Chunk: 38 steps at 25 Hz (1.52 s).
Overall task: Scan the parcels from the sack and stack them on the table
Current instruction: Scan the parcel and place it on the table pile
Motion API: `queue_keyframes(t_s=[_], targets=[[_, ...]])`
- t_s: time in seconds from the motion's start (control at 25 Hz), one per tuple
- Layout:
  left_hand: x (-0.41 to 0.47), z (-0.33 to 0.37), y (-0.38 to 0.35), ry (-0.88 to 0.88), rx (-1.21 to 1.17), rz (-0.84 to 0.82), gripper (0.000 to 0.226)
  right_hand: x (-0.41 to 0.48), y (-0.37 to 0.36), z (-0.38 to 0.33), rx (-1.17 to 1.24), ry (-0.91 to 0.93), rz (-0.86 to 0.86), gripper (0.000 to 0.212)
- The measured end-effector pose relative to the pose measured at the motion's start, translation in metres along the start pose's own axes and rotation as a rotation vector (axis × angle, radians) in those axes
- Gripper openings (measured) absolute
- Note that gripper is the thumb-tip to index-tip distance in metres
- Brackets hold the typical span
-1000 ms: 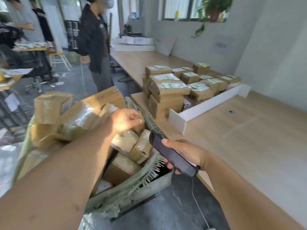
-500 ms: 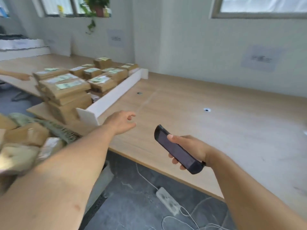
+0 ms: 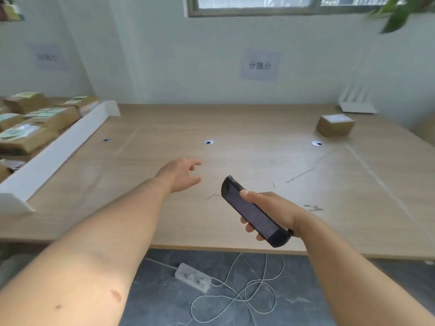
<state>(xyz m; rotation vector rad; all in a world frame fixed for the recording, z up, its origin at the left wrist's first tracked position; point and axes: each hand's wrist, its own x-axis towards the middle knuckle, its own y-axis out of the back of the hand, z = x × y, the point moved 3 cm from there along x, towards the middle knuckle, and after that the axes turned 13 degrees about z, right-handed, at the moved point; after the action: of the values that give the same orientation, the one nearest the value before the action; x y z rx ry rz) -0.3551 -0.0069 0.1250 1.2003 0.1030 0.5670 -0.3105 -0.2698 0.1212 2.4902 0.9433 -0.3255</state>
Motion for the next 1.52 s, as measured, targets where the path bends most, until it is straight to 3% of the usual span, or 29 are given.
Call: queue_keyframes(t_s=[0.52,0.76,1.24,1.52], targets=[[0.151,0.139,-0.074,-0.309,-0.135,-0.089,0.052,0.048,0.13,0.02,0.166,-0.104,0.314,0.05],[0.191,0.212,-0.123,-0.374,-0.153,-0.151,0.052,0.062,0.195,0.05,0.191,-0.157,0.376,0.048],[0.268,0.438,-0.245,-0.314,-0.135,-0.185,0.056,0.105,0.447,0.128,0.244,-0.162,0.365,0.058],[0.312,0.483,-0.28,-0.225,-0.08,-0.184,0.064,0.161,0.532,0.143,0.275,-0.143,0.291,0.049]])
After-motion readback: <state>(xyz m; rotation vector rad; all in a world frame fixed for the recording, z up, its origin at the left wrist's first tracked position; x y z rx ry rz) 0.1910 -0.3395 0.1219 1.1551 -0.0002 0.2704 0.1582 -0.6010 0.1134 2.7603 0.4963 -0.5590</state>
